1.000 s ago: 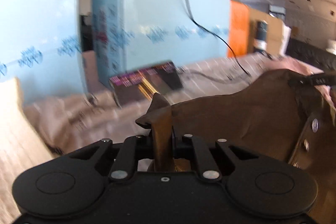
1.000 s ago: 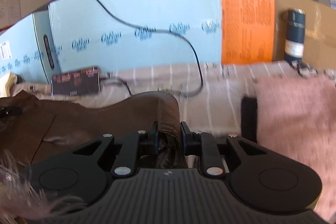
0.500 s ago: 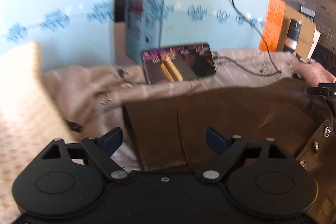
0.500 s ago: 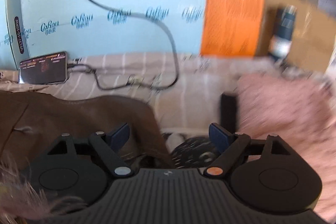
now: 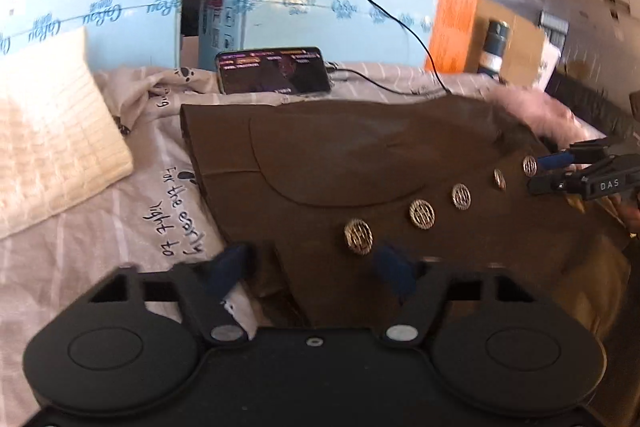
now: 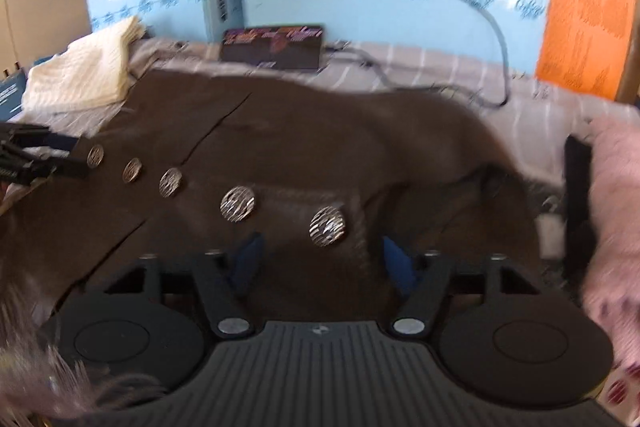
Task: Fold clothes
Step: 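Move both open grippers back over the spread jacket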
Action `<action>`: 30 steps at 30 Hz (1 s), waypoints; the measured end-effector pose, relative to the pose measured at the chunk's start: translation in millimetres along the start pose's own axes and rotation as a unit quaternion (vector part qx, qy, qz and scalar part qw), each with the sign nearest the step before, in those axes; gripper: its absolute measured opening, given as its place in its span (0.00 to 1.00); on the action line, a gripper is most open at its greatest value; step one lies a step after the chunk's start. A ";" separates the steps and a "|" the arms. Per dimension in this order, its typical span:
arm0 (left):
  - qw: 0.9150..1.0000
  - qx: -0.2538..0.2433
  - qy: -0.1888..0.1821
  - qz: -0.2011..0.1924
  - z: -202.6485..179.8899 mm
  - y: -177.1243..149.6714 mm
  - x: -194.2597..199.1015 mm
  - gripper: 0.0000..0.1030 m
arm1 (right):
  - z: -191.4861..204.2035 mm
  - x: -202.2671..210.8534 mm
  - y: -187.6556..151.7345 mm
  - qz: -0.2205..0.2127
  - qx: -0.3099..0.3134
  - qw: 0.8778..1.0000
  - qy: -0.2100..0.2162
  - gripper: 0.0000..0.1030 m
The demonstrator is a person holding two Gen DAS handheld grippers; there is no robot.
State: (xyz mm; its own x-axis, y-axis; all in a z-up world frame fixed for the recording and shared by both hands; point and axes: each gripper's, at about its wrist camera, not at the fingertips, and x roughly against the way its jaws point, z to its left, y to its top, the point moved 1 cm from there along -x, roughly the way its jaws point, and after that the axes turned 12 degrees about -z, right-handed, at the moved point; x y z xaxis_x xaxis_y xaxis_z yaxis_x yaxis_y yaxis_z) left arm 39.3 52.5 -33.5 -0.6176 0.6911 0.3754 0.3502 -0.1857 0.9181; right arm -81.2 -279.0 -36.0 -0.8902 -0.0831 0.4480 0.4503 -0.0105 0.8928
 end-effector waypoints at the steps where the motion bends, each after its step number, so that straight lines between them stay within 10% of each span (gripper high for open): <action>1: 1.000 0.000 0.001 0.002 -1.5 -0.6 1.4 0.47 | 2.9 0.5 -1.2 0.000 0.004 1.000 0.002 0.51; 4: 1.000 -0.011 0.020 -0.012 -4.2 -2.8 16.4 0.31 | 8.5 3.6 0.7 -0.012 0.001 1.000 0.018 0.39; 12: 0.998 -0.030 0.052 -0.024 -9.5 -12.1 29.4 0.33 | 9.8 -3.0 3.3 0.007 0.046 0.998 -0.045 0.48; 18: 0.994 -0.011 0.050 -0.099 -7.4 -11.4 54.7 0.90 | -2.9 54.4 -8.1 -0.117 -0.001 0.987 -0.106 0.85; 25: 0.978 -0.078 -0.009 -0.191 -36.5 -20.8 105.3 1.00 | 36.4 117.9 -58.1 -0.192 0.081 0.971 -0.119 1.00; 30: 0.973 -0.151 -0.079 -0.156 -69.3 -39.2 124.3 1.00 | 53.9 142.6 -74.9 -0.174 0.116 0.977 -0.045 1.00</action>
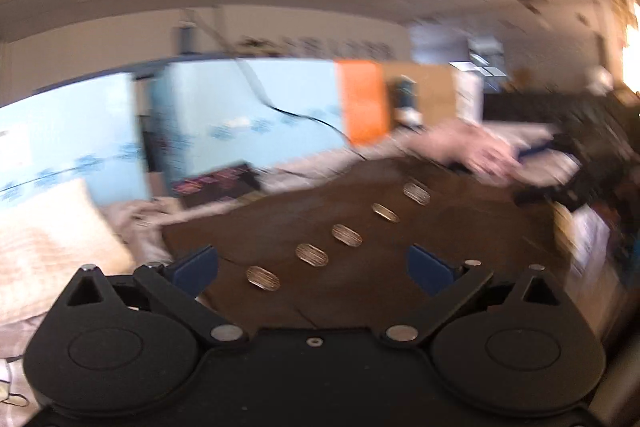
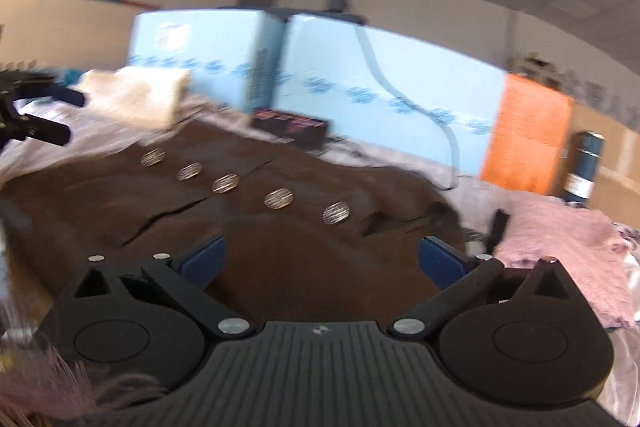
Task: Fold clothes
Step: 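Move both open grippers back over the spread jacket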
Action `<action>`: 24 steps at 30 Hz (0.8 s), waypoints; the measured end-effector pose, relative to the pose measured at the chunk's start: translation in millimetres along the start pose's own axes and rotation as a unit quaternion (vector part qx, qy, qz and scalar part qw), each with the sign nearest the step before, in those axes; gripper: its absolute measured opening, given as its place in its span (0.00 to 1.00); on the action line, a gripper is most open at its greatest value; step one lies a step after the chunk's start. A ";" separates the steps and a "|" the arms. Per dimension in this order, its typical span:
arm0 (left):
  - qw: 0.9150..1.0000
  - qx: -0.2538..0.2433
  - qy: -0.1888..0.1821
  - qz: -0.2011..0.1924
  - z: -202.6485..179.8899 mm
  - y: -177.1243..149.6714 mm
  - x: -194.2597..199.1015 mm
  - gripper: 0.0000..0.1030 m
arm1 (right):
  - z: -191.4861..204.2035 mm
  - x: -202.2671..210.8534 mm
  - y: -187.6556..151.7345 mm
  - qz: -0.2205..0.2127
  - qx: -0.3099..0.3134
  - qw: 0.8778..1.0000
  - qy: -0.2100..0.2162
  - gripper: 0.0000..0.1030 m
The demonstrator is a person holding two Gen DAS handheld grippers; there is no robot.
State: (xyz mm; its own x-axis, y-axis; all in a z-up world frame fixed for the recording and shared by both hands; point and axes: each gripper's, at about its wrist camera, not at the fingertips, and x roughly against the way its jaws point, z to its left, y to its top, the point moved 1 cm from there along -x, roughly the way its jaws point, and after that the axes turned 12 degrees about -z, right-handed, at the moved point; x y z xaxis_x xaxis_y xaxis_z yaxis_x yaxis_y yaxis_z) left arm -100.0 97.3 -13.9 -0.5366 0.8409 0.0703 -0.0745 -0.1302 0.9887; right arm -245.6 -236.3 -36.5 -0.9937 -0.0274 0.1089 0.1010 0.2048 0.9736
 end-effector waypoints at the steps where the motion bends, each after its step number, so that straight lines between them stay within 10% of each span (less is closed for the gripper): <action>1: 1.000 -0.007 -0.019 0.008 -8.0 -1.2 2.3 1.00 | 5.0 4.3 0.0 0.004 0.005 1.000 0.017 1.00; 9: 0.989 -0.079 -0.098 0.075 -68.6 -23.7 4.0 1.00 | 57.8 27.0 -9.2 0.033 0.088 0.987 0.128 1.00; 24: 0.985 -0.097 -0.094 0.104 -70.5 -42.0 0.7 1.00 | 66.5 39.8 -23.1 0.055 0.155 0.976 0.141 1.00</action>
State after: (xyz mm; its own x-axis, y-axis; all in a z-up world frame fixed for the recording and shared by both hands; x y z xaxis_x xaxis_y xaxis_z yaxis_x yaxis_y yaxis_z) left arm -156.5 66.3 -64.7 -0.3942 0.8650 0.3103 -0.1480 -0.3930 0.9075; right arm -290.7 -177.0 -68.0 -0.9205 -0.2477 0.3021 0.1424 0.5074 0.8499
